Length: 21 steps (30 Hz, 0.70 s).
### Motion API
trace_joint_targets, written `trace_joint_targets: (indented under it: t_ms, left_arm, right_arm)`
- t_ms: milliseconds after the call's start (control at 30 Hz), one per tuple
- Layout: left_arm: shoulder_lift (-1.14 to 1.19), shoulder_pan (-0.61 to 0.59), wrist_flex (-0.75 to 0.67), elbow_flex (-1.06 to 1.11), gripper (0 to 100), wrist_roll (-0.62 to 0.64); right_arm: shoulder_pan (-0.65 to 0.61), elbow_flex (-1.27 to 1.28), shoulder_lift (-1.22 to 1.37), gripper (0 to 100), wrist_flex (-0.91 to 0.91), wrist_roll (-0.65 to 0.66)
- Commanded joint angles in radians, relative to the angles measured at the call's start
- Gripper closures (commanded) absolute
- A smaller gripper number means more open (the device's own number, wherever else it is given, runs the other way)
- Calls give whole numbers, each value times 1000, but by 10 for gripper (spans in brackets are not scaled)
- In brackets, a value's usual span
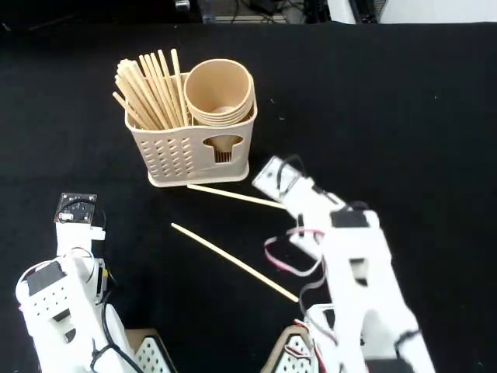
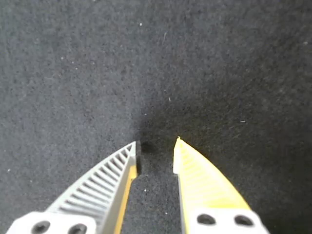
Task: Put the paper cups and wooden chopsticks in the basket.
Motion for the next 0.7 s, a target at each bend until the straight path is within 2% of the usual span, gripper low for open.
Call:
trace_joint_targets:
  t_ms: [0,300,500,667]
  left_arm:
    - [-3,15,-11,2,855,-12]
    - [-3,15,-11,2,855,-12]
    - [-3,15,-11,2,855,-12]
    - [-3,15,-11,2,855,-12]
  right_arm:
    - [31,-134,151,796,-26,29]
    - [32,-265,400,796,-34,141]
    - [32,-335,492,796,-34,152]
    - [32,-335,536,805,-26,242]
